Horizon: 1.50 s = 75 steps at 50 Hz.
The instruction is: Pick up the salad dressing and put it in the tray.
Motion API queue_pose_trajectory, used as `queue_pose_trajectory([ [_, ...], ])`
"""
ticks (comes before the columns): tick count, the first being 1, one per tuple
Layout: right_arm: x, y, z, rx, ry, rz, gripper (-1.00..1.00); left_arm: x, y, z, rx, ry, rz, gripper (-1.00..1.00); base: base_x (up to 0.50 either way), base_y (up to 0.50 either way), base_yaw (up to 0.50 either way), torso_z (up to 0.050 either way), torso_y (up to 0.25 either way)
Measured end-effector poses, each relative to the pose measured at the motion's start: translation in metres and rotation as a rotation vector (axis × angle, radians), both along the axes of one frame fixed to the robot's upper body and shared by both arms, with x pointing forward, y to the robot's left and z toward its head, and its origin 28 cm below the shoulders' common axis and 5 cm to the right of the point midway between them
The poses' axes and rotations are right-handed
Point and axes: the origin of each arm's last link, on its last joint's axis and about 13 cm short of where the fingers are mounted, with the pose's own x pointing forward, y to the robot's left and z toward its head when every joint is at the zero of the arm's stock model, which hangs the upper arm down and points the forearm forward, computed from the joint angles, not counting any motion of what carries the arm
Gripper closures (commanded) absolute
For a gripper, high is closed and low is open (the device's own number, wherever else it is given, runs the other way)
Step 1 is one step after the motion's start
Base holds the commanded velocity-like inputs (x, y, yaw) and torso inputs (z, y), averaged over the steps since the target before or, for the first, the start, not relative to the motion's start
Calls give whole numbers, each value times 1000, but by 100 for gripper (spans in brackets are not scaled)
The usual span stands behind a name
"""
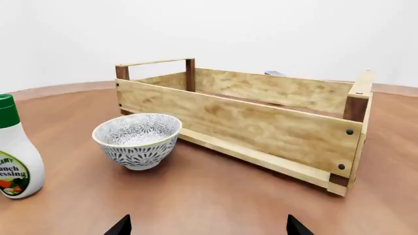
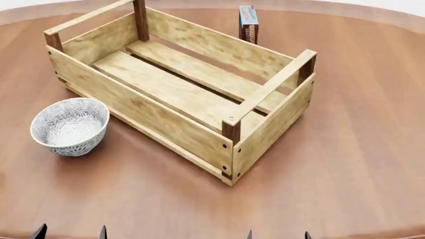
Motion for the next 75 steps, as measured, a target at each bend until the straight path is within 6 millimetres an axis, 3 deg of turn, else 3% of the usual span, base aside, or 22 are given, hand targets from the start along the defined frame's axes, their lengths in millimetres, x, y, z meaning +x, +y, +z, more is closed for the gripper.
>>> queue_pose_trajectory([
  [23, -1, 1, -2, -9, -1, 6, -100, -1, 0, -1, -3, -5, 0, -100, 0, 0, 0, 0, 0],
  [62, -2, 2, -2, -20, -8, 11, -100, -2, 0, -1, -8, -6, -3, -100, 0, 495, 0, 0, 0],
  [75, -2, 4, -2, -42, -4, 26, -100, -1, 0, -3, 42, 11, 12, -100, 116, 0, 0, 0, 0],
])
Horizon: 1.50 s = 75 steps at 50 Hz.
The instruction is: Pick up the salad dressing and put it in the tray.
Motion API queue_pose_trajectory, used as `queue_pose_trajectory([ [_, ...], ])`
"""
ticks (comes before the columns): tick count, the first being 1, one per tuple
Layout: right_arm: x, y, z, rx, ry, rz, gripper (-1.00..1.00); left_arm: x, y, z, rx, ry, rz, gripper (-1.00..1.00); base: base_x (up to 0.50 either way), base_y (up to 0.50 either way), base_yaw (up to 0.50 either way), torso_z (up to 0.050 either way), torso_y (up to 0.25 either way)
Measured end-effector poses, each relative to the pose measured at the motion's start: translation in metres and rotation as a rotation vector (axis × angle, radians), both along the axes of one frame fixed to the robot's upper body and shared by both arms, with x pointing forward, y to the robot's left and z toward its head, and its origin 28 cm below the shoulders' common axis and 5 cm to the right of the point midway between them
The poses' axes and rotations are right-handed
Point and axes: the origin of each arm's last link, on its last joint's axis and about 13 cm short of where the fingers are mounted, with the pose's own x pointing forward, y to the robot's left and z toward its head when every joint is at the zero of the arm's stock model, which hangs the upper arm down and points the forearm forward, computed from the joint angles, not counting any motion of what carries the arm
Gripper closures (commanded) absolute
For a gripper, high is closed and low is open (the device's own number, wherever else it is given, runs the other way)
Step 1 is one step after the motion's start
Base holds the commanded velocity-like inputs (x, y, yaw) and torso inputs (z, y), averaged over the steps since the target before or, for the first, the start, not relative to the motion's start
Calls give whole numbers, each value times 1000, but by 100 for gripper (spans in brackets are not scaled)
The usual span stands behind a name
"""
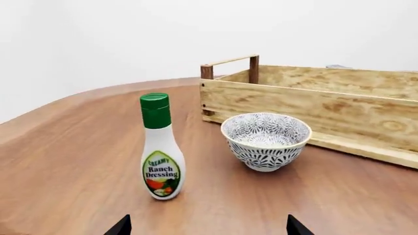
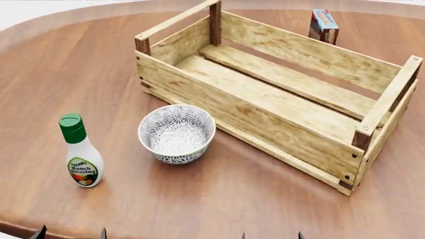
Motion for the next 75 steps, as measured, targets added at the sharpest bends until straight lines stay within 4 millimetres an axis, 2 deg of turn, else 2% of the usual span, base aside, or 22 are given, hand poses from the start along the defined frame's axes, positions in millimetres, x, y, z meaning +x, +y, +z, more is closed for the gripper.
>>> queue_pose_trajectory([
  [8, 5, -4, 11, -5, -15, -48, -100, 6, 3, 17, -12, -22, 13, -100, 500, 0, 0, 0, 0],
  [22, 11, -18, 65, -2, -98, -143, -100, 11, 11, 75, -41, -125, 9, -100, 500, 0, 0, 0, 0],
  [32, 6, -25, 93, 1, -161, -171, -100, 8, 14, 101, -56, -176, -1, -100, 500, 0, 0, 0, 0],
  [49, 1, -28, 110, -12, -208, -196, -100, 5, 16, 114, -58, -208, -6, -100, 499, 0, 0, 0, 1],
  [57, -1, -29, 112, 2, -224, -195, -100, 4, 16, 115, -56, -213, -6, -100, 39, 0, 21, 0, 0],
  [75, -4, -30, 112, 17, -269, -190, -100, 4, 16, 115, -55, -213, -5, -100, 0, 0, 500, 0, 0],
])
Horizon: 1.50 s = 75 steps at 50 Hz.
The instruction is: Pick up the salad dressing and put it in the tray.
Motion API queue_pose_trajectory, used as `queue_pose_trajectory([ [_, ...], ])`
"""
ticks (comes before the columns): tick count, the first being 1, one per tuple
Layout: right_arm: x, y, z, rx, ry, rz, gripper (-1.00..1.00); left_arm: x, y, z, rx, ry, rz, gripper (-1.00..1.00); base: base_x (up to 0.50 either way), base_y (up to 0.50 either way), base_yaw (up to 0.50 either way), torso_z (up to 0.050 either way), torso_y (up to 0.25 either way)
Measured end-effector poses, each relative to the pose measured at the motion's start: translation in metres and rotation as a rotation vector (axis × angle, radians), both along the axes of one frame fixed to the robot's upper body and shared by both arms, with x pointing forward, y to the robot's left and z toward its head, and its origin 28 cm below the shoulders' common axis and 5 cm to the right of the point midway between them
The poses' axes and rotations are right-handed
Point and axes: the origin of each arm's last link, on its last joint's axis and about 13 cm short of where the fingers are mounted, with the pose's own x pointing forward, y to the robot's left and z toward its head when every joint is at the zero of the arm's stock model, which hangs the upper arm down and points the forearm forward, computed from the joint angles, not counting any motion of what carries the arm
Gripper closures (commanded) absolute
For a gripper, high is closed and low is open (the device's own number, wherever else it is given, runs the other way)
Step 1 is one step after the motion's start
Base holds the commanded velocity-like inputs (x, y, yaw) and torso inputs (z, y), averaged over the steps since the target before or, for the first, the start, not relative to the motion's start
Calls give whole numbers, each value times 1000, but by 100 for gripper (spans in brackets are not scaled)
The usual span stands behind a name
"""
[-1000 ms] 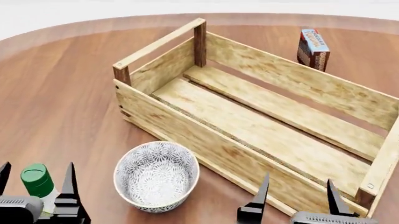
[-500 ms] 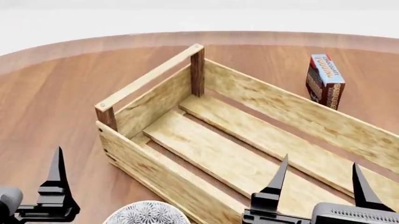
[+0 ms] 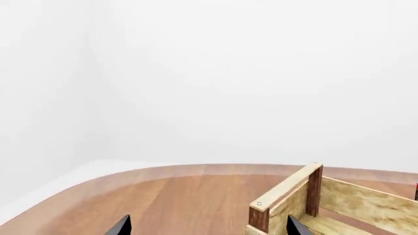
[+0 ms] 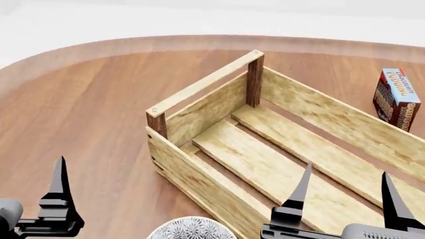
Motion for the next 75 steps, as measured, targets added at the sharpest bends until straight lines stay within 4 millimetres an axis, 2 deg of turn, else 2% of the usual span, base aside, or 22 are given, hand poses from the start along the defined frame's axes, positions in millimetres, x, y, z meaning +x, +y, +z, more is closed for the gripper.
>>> queue_pose_trajectory([
  [56, -2, 0, 2, -9, -24, 7, -100, 1, 2, 0, -6, -1, 14, -100, 0, 0, 491, 0, 0],
  [65, -4, -8, -3, -112, 123, 226, -100, 1, 2, 0, -5, -1, 17, -100, 0, 0, 0, 0, 0],
  [75, -8, -15, -9, -211, 228, 360, -100, 2, 3, 0, -5, 0, 19, -100, 0, 0, 0, 0, 0],
])
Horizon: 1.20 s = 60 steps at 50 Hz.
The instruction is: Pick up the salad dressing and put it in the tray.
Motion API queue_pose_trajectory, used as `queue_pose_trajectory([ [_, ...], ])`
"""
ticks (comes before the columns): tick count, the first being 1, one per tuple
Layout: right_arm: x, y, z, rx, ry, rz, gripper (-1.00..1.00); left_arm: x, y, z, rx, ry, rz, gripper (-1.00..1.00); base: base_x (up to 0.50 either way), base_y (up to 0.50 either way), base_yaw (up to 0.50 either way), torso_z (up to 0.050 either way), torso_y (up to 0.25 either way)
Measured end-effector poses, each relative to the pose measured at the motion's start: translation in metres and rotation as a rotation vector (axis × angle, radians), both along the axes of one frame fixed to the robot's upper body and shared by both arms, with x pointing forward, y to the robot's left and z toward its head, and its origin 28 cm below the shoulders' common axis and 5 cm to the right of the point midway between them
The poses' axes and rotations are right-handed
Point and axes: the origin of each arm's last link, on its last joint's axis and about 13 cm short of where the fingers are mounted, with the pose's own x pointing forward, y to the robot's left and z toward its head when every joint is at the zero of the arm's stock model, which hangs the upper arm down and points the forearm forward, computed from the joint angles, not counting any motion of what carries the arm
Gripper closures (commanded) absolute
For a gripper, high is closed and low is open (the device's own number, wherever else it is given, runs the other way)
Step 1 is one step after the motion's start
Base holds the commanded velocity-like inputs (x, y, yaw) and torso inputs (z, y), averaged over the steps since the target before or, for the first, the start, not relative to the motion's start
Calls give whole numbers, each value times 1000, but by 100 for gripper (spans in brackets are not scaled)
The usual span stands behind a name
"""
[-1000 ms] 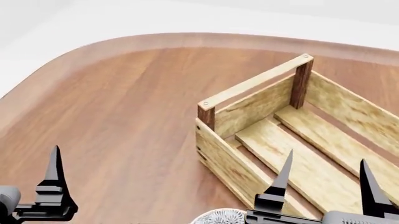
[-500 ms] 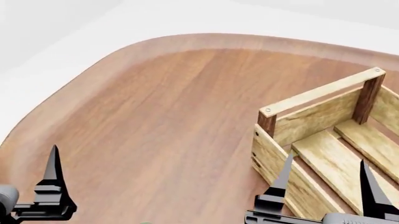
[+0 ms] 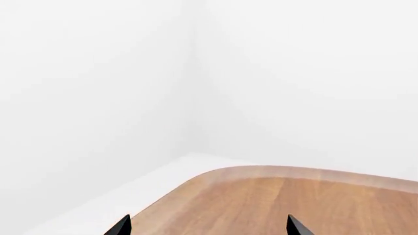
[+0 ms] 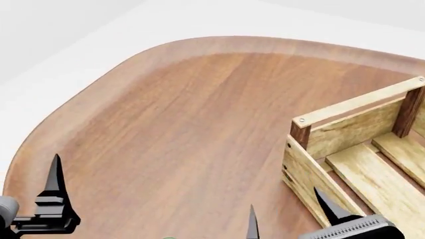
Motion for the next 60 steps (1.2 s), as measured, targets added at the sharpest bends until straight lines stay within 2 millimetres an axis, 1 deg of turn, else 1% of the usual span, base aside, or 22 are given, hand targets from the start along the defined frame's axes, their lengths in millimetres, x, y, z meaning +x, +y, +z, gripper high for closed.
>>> queue_pose_trajectory([
  [16, -11, -8, -7, -117, 71, 112, -100, 0, 0, -1, 1, 3, 0, -100, 0, 0, 0, 0, 0],
  [31, -23, -10, -11, -160, 86, 225, -100, 0, -1, -2, 2, 4, 0, -100, 0, 0, 0, 0, 0],
  [38, -26, -7, -14, -153, 96, 285, -100, -1, -1, -2, 3, 5, 0, -100, 0, 0, 0, 0, 0],
  [43, -26, -3, -20, -142, 116, 345, -100, -1, -1, -2, 2, 5, 0, -100, 0, 0, 0, 0, 0],
  [51, -23, 3, -29, -102, 155, 421, -100, 0, -1, -2, 2, 6, 0, -100, 0, 0, 0, 0, 0],
  [60, -17, 11, -39, -68, 197, 458, -100, -1, -1, -2, 2, 6, 0, -100, 0, 0, 0, 0, 0],
])
